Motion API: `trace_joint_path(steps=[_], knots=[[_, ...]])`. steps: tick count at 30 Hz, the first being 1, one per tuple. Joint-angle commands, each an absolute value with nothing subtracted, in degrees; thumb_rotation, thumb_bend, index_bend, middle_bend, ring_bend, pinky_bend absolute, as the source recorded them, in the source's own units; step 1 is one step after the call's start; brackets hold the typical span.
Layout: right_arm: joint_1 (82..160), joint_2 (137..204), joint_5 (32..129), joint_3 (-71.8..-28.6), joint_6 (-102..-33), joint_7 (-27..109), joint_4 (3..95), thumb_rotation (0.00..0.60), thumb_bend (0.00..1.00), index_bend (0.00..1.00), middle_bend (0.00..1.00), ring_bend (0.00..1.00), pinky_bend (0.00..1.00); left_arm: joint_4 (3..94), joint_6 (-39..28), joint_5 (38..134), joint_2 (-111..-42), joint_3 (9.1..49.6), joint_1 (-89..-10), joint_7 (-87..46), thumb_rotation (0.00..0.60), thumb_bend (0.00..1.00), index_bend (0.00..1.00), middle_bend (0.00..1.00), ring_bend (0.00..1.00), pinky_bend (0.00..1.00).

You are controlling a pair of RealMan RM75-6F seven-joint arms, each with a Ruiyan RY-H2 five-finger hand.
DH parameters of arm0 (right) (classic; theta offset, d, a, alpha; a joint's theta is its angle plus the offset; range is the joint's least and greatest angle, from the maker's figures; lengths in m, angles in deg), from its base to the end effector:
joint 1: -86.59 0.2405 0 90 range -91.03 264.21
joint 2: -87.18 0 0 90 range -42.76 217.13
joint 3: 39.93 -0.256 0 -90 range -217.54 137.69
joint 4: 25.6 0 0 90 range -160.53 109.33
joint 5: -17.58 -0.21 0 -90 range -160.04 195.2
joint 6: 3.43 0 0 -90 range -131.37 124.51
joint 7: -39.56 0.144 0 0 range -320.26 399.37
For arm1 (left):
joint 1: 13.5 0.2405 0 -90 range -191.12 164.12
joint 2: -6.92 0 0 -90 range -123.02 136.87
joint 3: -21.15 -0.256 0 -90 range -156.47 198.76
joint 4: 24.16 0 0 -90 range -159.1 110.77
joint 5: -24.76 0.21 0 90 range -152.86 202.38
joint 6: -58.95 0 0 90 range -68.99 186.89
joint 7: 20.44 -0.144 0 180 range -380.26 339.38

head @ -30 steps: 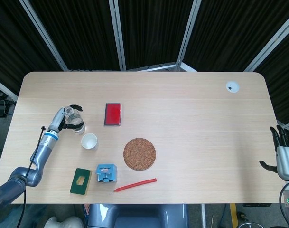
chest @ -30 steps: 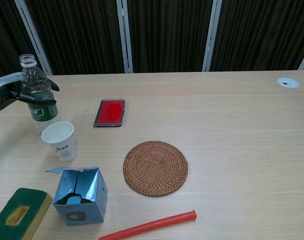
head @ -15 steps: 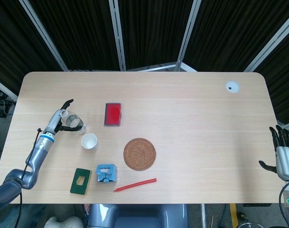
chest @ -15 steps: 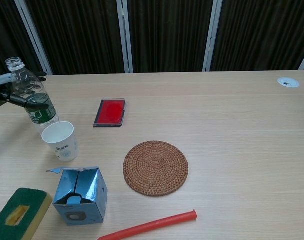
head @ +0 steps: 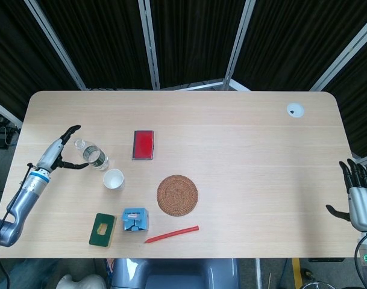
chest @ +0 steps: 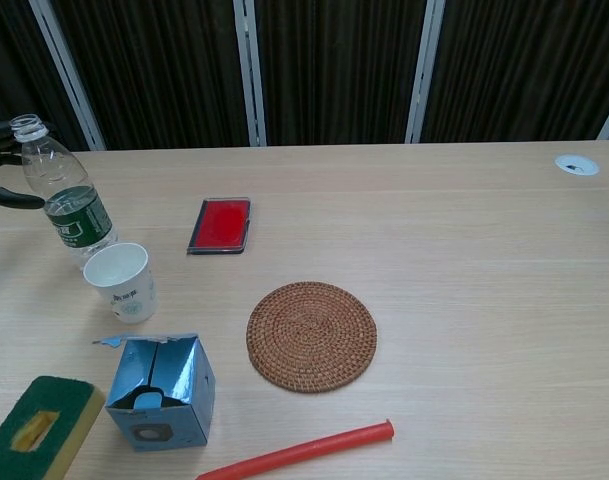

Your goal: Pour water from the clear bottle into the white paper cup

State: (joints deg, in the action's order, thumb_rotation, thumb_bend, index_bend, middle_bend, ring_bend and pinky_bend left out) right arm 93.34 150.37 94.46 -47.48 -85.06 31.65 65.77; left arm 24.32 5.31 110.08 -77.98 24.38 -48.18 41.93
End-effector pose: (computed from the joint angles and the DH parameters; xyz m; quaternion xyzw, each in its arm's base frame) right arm -0.3256 -0.2077 0.1794 0.5748 -0.3606 0.3316 0.6555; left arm -0.3185 0.3754 0.0741 -0.5301 -0.6130 -0.4740 0.3441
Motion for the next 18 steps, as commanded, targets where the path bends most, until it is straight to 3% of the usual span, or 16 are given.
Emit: trace_joint_path(steps=[1, 6, 13, 18], knots=[[93.2, 150.14, 94.9, -47.34, -85.38, 31.86, 66.11, 0.6, 0.0, 0.0, 0.0, 0.0, 0.0, 27.88, 1.15, 111.72, -73.78, 23.22, -46.12, 40.06, 0.6, 0.09, 0.0, 0.0, 0.0, 0.0], [92.9, 149.6, 95.69, -47.11, -85.86, 32.67, 66.63, 0.6, 0.0, 0.0, 0.0, 0.0, 0.0, 33.47, -7.1, 112.82, -67.85, 23.08, -42.61, 31.75, 0.6, 0.09, 0.0, 0.0, 0.0, 0.0], [92.66, 148.52, 97.28, -46.95, -86.59, 34.67, 67.53, 0.6, 0.0, 0.0, 0.0, 0.0, 0.0, 51.56, -18.69, 106.9, -61.12, 25.59, -34.79, 0.79, 0.6, 0.09, 0.0, 0.0, 0.0, 0.0], [92.53, 147.91, 98.07, -46.89, -86.91, 36.13, 67.55, 0.6, 0.0, 0.0, 0.0, 0.0, 0.0, 62.25, -23.05, 103.0, -59.42, 26.4, -31.24, -11.78, 0.6, 0.09, 0.0, 0.0, 0.0, 0.0]])
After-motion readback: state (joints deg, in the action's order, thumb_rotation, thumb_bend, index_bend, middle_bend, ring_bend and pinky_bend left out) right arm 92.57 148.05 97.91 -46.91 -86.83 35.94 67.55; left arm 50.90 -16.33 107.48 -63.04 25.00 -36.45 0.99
